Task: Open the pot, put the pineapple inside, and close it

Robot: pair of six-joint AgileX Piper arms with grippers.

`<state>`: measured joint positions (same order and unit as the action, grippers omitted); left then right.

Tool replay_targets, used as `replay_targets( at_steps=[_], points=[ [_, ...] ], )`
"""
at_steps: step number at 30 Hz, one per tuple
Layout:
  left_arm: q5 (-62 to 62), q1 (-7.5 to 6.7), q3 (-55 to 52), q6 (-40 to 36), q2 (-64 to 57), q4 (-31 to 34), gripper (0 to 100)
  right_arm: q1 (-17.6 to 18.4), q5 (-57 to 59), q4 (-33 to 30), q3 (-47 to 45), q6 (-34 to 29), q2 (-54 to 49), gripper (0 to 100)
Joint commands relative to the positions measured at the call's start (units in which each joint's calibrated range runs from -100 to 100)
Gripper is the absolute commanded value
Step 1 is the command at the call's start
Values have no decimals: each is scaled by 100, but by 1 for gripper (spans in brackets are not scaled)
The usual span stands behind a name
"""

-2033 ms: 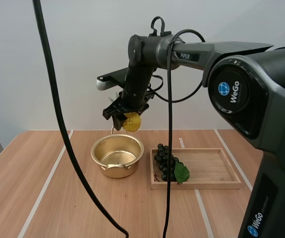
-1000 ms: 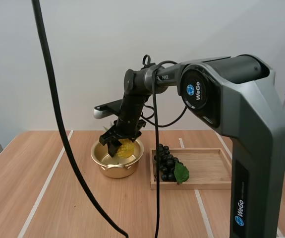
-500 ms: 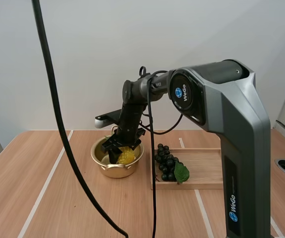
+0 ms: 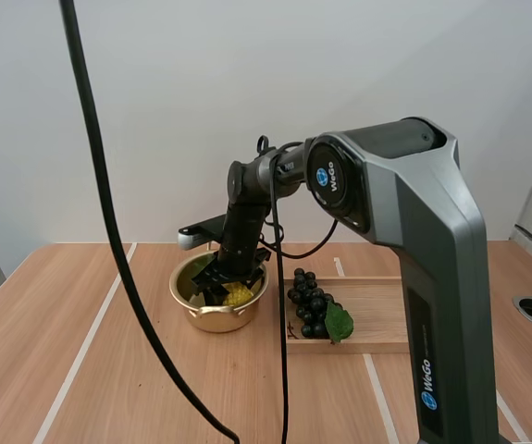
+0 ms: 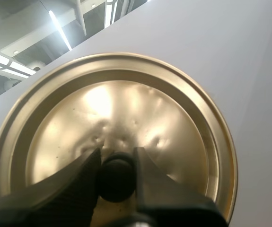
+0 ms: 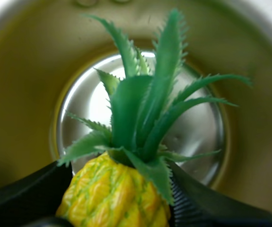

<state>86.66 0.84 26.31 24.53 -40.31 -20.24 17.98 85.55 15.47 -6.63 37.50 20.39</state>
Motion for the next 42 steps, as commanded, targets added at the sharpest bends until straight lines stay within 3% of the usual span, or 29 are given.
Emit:
replay_targets(
  at_steps=[1, 4, 11, 29, 42],
  points=[
    [-113, 9, 36, -27, -37, -9, 0, 3, 102, 31, -20, 61, 9, 0],
    [-113, 9, 36, -27, -37, -9, 0, 3, 176, 7, -20, 61, 150, 23],
    [-113, 9, 36, -27, -37, -9, 0, 3, 242, -124, -20, 61, 246, 100],
    [-113, 9, 36, -27, -25, -9, 0, 3, 129, -160, -4, 93, -27, 100],
    [-113, 9, 36, -36, -25, -9, 0, 3, -127, -160, 8, 93, -1802, 100]
  ],
)
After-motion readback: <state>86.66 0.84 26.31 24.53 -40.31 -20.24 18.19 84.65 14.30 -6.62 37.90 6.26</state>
